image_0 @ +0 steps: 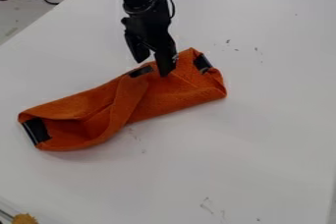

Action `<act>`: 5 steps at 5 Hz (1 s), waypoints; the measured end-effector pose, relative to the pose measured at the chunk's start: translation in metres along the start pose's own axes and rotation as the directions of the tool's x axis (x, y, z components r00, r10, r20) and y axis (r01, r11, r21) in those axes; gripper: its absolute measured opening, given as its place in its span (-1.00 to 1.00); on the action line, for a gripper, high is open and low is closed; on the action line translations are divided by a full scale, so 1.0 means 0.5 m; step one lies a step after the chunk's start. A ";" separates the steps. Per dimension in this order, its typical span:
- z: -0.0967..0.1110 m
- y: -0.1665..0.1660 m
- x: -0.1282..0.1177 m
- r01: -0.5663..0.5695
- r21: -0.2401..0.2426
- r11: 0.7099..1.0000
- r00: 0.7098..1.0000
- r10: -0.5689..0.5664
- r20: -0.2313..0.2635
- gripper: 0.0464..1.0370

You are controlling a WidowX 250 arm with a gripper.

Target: Unfold the cloth from center to bottom right

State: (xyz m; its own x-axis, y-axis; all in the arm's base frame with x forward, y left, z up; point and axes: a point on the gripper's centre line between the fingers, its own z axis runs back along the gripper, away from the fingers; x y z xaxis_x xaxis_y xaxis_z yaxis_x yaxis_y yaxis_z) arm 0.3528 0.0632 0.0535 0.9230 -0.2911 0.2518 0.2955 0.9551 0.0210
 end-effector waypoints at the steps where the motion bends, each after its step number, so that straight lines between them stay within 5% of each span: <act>1: 0.008 0.007 0.003 0.001 0.013 1.000 1.000 -0.001 -0.013 0.83; 2: 0.008 0.009 0.001 -0.001 0.019 1.000 1.000 0.001 -0.021 0.27; 3: 0.007 0.015 -0.008 -0.008 0.018 1.000 1.000 0.009 -0.027 0.15; 4: -0.002 0.021 -0.028 -0.030 -0.003 1.000 0.999 0.030 -0.026 0.74; 5: -0.015 0.026 -0.037 -0.035 -0.018 0.999 0.999 0.034 -0.026 0.94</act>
State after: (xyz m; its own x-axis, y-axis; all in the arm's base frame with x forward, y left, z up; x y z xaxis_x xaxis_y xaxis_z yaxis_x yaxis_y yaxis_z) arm 0.3412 0.0806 0.0420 0.9388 -0.2594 0.2267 0.2675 0.9635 -0.0054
